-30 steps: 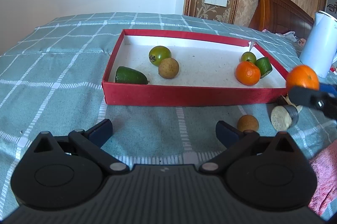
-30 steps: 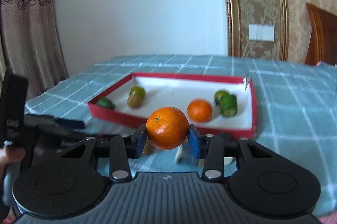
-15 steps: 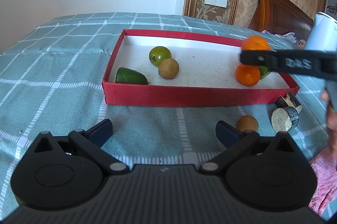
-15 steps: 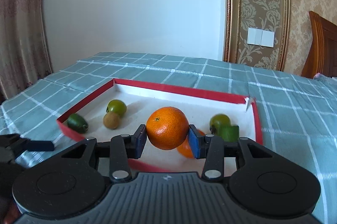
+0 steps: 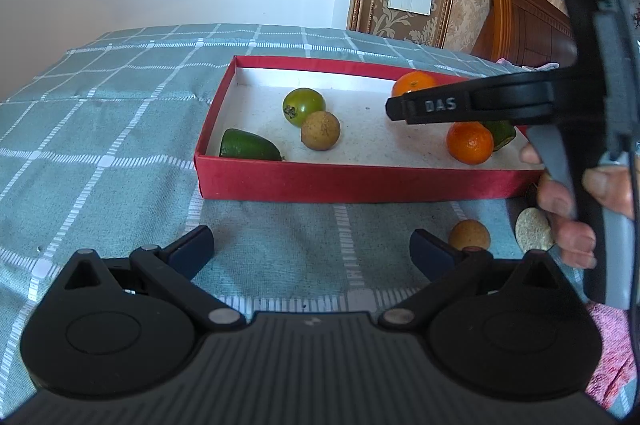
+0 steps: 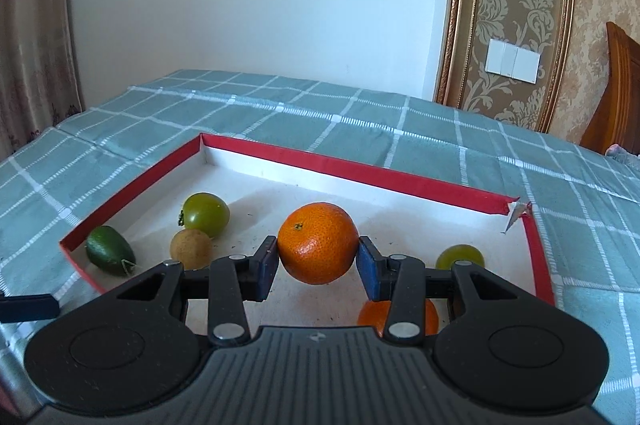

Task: Organize fruits
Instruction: 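Carry the mandarin into the tray and open the right gripper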

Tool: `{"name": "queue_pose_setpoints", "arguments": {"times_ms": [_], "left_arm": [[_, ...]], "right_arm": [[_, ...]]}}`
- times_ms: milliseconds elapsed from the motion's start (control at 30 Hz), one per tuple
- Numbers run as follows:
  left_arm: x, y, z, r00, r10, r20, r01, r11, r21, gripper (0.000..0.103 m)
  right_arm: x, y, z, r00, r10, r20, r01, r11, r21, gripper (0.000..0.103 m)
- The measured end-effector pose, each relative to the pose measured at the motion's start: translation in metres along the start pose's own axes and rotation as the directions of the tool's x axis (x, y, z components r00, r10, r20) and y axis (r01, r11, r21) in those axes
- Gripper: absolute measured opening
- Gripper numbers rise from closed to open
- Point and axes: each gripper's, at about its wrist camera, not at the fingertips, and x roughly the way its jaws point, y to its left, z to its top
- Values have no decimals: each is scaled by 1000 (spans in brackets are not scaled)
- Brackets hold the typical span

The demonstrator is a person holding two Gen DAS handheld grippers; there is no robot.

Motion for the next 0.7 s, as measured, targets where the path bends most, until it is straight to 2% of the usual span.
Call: {"name": "queue_pose_setpoints", "arguments": {"times_ms": [700], "left_arm": [[0, 1, 0, 1000, 0, -1, 0, 1000, 0, 103]], "right_arm": [[24, 2, 6, 994, -42, -104, 45, 998, 31, 42]]}}
